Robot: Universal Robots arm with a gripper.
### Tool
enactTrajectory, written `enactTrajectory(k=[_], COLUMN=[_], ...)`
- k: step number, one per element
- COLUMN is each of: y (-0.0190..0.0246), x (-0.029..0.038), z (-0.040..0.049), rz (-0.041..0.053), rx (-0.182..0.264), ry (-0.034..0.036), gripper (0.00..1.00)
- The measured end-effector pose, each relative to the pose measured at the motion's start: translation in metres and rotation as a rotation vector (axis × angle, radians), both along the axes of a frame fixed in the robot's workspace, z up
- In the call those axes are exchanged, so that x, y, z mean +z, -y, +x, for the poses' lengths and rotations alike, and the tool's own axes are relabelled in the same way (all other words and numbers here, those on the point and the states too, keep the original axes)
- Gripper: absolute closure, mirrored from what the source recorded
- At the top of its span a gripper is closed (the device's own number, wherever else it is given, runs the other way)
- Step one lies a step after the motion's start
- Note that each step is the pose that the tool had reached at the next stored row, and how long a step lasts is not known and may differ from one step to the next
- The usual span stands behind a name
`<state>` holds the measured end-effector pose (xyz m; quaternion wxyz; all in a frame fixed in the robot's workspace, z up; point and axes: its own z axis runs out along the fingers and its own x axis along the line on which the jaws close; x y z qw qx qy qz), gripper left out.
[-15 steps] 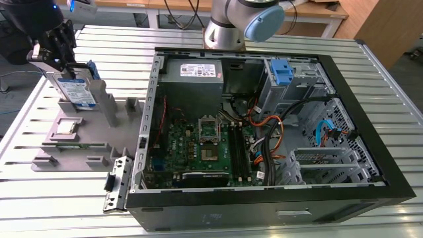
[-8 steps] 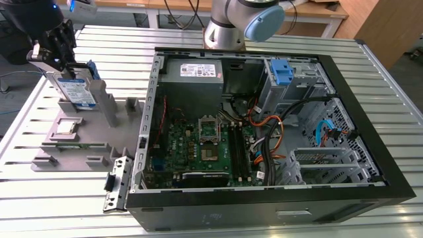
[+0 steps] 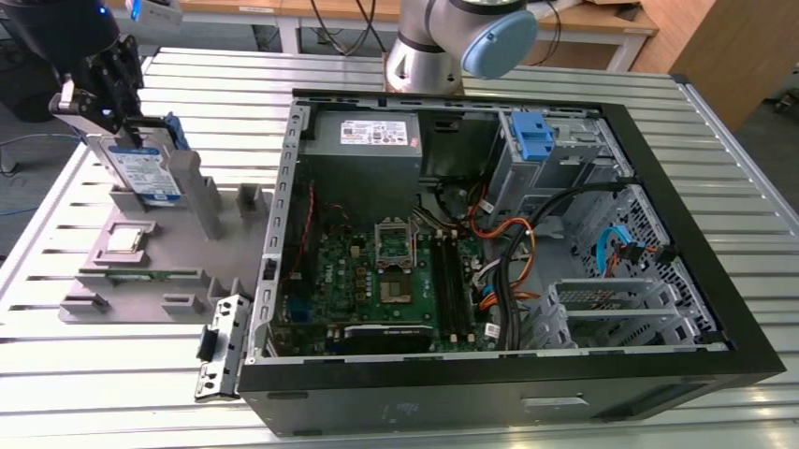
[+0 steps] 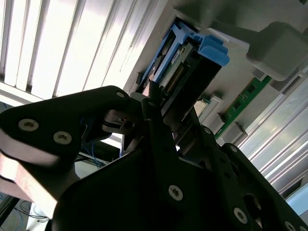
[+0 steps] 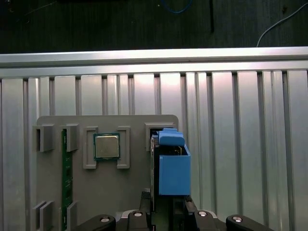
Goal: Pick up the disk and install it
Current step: 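Pick up the disk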
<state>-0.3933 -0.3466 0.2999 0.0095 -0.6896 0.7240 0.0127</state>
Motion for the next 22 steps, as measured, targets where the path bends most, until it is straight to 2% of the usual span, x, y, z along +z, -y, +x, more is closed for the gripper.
enactTrajectory(k=[7, 11, 16, 22], y=[0.0, 0.0, 0.0, 0.0], x=[0.0004, 0.0048, 0.0151, 0.034], z=[0.0, 0.0, 0.0, 0.0], rz=[-0.0001, 0.0, 0.0001, 0.0001], rx=[0.0, 0.0, 0.0, 0.0], ry=[-0.0001, -0.0001, 0.0, 0.0001], gripper=[0.65, 0.65, 0.65, 0.65])
